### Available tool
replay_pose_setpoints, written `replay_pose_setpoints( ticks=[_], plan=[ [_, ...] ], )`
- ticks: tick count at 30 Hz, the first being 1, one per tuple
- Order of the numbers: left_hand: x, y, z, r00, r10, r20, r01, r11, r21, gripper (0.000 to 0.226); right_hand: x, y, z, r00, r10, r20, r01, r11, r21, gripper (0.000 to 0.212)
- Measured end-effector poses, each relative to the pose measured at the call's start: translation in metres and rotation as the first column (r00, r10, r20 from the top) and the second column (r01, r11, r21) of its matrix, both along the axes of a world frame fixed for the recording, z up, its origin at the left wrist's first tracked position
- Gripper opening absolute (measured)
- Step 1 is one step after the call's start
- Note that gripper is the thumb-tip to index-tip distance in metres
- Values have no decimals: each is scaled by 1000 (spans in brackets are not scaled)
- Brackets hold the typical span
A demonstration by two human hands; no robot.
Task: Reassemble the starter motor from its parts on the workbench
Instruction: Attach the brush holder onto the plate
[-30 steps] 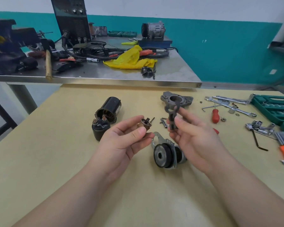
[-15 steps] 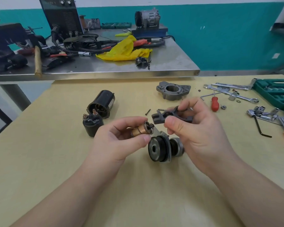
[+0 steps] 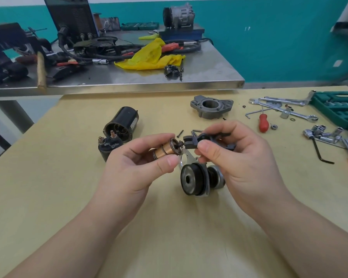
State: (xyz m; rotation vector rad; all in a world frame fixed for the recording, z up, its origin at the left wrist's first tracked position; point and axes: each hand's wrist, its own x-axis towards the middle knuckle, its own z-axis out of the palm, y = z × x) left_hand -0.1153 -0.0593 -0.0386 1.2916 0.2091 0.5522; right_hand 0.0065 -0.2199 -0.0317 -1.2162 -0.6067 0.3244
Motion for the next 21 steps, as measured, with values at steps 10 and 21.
replay_pose_setpoints(
  ticks=[10, 21],
  plan=[
    [-1, 0, -2, 1000, -21, -10, 21, 999, 32, 47, -4, -4, 0, 985, -109, 136, 125, 986, -111, 24],
    [-1, 10, -2, 999, 37, -2, -37, 997, 72, 54, 5, -2, -2, 999, 33, 17, -30, 992, -126, 17]
  ],
)
